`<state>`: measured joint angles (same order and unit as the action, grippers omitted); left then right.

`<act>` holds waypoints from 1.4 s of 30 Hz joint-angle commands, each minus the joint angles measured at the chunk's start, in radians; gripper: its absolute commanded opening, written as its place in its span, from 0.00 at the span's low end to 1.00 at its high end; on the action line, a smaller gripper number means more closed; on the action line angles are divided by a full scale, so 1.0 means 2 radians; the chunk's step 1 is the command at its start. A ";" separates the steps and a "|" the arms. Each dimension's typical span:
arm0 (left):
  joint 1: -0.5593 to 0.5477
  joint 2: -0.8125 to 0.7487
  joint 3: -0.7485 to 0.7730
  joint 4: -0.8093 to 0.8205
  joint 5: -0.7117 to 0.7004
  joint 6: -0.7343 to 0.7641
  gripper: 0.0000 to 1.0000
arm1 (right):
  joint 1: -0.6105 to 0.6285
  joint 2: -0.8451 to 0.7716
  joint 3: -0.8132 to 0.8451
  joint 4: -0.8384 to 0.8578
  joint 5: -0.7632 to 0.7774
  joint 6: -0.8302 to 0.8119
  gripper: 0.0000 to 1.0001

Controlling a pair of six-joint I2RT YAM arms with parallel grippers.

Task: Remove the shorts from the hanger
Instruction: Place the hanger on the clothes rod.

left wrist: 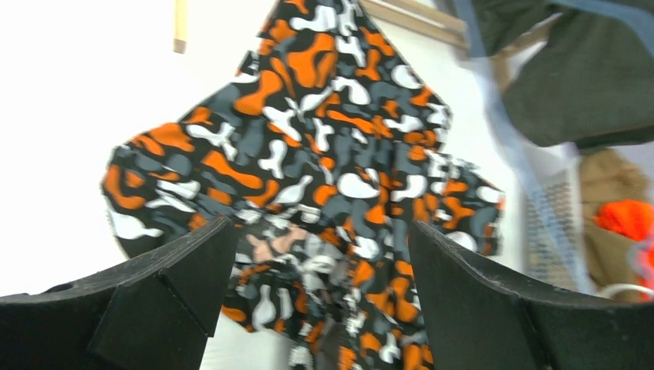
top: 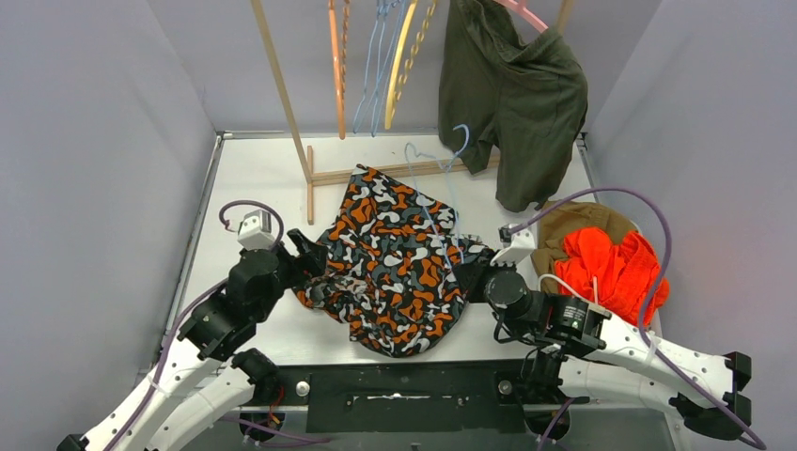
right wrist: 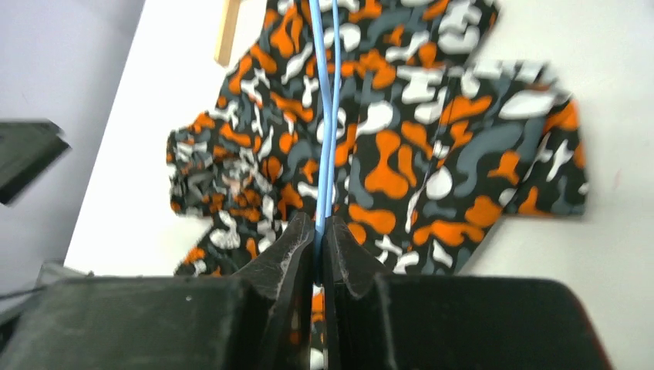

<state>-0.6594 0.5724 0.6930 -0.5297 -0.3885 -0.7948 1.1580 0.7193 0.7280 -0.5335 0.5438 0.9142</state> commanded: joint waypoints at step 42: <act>0.139 0.073 -0.063 0.103 -0.007 0.191 0.84 | -0.219 0.335 0.563 -0.104 -0.001 -0.299 0.00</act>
<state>-0.3843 0.7208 0.5606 -0.3904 -0.4129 -0.4316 0.7410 1.3521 1.7916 -0.7292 0.5240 0.3397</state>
